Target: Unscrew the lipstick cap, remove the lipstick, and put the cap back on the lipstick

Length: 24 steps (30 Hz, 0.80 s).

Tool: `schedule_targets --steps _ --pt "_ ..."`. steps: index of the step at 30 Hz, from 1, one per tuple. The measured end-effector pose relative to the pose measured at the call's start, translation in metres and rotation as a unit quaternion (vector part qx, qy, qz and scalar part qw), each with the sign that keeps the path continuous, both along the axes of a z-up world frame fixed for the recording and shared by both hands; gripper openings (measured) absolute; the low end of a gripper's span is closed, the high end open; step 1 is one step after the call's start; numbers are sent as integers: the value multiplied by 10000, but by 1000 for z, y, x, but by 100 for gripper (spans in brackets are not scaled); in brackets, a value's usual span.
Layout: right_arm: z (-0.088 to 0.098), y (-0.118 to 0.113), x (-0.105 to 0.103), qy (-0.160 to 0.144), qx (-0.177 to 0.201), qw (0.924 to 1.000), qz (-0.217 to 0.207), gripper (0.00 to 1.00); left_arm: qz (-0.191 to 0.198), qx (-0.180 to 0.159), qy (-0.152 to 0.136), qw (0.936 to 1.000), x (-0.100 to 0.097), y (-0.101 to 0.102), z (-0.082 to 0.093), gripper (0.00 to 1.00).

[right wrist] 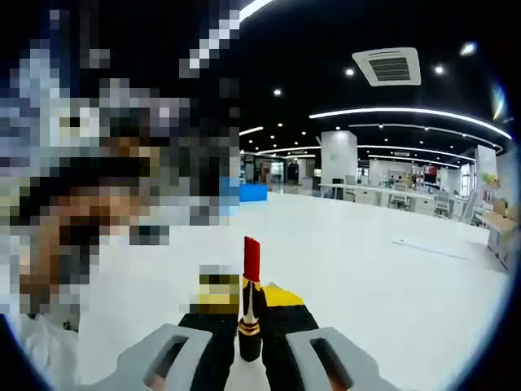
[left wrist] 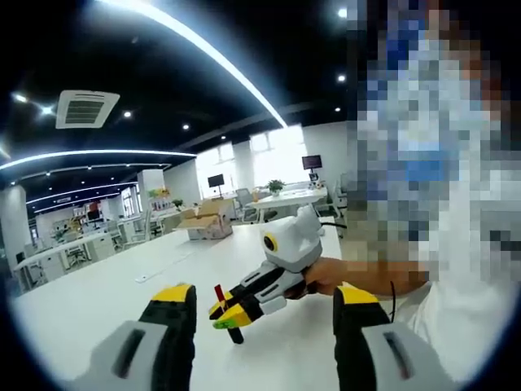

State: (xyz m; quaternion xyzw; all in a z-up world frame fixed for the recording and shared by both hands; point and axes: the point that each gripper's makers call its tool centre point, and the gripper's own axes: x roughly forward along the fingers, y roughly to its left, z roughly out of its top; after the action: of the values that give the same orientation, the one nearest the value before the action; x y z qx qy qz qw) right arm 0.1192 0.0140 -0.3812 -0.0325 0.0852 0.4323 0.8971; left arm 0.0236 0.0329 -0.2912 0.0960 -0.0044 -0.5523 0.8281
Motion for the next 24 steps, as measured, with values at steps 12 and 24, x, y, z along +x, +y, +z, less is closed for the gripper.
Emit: schedule_targets --steps 12,24 --pt "8 2 -9 141 124 9992 361 47 21 -132 174 9998 4 4 1 71" --pt "33 -26 -40 59 -211 9948 992 69 46 -208 553 9982 9 9 -4 72"
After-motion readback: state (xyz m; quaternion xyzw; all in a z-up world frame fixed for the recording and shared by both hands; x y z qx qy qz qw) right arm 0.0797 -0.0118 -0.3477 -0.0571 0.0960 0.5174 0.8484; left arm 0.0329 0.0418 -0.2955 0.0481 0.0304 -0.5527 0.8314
